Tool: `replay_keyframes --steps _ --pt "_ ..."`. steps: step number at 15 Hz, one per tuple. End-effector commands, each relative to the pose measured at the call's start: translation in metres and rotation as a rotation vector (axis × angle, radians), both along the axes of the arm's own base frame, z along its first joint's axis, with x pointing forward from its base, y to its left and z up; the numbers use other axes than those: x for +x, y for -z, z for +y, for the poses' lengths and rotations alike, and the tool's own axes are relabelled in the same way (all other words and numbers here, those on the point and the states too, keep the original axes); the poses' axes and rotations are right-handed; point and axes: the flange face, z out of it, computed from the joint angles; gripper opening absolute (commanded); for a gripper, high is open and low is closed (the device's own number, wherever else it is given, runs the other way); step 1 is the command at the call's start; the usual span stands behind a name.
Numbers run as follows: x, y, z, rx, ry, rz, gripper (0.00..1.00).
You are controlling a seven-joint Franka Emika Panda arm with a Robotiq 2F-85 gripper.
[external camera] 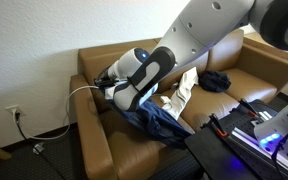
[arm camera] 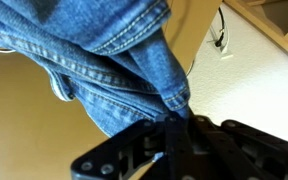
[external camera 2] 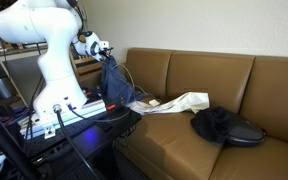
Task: Place the blue jeans on the left armrest of the sofa
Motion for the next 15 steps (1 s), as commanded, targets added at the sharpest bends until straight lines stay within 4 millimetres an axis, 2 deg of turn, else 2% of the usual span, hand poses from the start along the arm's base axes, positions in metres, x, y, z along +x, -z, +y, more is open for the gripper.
replay_keyframes --steps 1,2,3,4,5,6,7,9,11,15 --pt "0.0 -0.001 0.001 0.0 -0.002 -0.004 0.07" --pt "0.0 -0.002 0.002 0.001 -0.003 -0.005 0.02" --pt "-0.019 0.01 -0.007 -0.021 -0.028 0.014 0.02" --pt "-0.032 0.012 -0.002 -0.023 -0.059 -0.008 0.02" --pt "-0.038 -0.005 0.019 0.023 -0.107 -0.082 0.02" --pt "-0.039 -0.034 0.051 0.033 -0.122 -0.104 0.02" --pt "-0.051 -0.049 0.061 0.049 -0.133 -0.134 0.02" --pt "-0.062 -0.071 0.082 0.047 -0.165 -0.183 0.02" --pt "-0.078 -0.083 0.095 0.041 -0.201 -0.234 0.02" --pt "-0.09 -0.106 0.117 0.04 -0.239 -0.298 0.02"
